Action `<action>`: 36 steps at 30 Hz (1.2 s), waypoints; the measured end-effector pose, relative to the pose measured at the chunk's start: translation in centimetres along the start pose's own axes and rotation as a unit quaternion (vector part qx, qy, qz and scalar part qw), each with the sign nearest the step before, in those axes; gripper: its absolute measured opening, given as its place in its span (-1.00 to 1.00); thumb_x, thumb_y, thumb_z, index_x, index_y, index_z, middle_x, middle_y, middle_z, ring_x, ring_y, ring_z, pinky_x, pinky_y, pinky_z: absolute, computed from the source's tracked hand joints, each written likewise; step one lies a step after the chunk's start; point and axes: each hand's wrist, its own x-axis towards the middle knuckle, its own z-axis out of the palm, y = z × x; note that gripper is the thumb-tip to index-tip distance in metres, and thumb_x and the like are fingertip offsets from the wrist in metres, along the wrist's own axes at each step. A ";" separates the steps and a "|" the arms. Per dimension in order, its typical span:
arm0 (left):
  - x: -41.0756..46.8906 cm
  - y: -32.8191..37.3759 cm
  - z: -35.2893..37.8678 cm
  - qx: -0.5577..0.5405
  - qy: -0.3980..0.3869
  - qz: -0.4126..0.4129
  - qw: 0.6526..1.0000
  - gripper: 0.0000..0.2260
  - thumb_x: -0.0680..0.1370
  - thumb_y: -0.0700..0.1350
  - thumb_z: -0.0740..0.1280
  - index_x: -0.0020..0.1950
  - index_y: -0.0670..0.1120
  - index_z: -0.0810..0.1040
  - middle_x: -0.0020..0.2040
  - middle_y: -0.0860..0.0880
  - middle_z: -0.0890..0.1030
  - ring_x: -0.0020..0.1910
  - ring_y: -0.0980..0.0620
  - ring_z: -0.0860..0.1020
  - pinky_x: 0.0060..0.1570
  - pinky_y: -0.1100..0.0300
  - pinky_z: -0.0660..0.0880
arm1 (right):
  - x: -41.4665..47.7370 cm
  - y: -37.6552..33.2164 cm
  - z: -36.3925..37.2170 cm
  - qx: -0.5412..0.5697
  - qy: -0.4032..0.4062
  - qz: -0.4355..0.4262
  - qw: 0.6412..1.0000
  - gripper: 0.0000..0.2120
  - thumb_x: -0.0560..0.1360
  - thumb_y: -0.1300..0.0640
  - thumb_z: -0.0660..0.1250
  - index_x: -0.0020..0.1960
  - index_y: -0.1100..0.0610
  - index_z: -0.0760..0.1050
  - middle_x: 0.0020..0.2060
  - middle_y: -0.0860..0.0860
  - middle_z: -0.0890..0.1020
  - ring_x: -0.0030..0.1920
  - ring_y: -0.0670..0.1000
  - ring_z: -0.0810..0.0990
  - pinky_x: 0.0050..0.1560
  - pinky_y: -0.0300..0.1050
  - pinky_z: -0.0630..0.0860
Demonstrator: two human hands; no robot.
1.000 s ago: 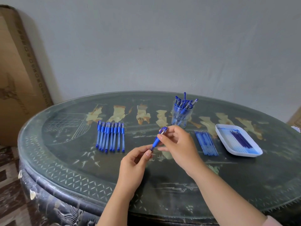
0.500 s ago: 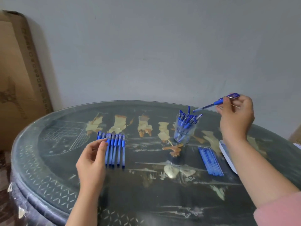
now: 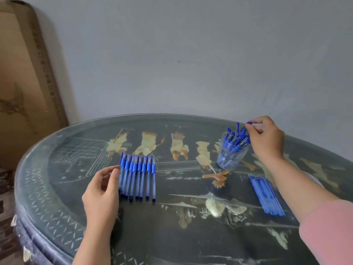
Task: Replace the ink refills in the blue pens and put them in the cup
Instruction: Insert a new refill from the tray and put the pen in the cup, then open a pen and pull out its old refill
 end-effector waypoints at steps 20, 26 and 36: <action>0.1 0.1 0.1 0.001 -0.014 -0.013 1.000 -0.90 0.61 -0.06 0.29 0.04 0.06 0.60 -0.07 0.16 0.61 -0.04 0.24 0.54 -0.13 0.36 0.38 | -8.6 -6.2 4.4 -0.001 -0.005 -0.114 0.993 -0.92 0.51 0.21 0.34 -0.12 0.09 0.60 -0.26 -0.05 0.55 -0.13 -0.02 0.51 -0.07 -0.15 0.39; 0.0 0.2 -0.1 -0.006 -0.013 -0.012 1.000 -0.90 0.61 -0.06 0.29 0.01 0.07 0.60 -0.07 0.14 0.62 -0.05 0.23 0.55 -0.15 0.37 0.38 | -17.4 -8.2 10.7 -0.029 -0.264 0.005 0.964 -0.74 0.57 0.06 0.31 -0.19 0.15 0.66 -0.30 -0.02 0.67 -0.20 -0.03 0.62 -0.04 -0.13 0.57; 0.0 0.0 -0.1 -0.002 -0.007 -0.017 1.000 -0.90 0.60 -0.04 0.29 0.00 0.11 0.60 -0.09 0.14 0.62 -0.05 0.21 0.57 -0.16 0.36 0.37 | -18.6 -8.7 13.9 -0.111 -0.272 0.019 0.956 -0.71 0.50 0.02 0.29 -0.31 0.18 0.50 -0.36 0.04 0.54 -0.24 0.08 0.57 -0.09 -0.03 0.60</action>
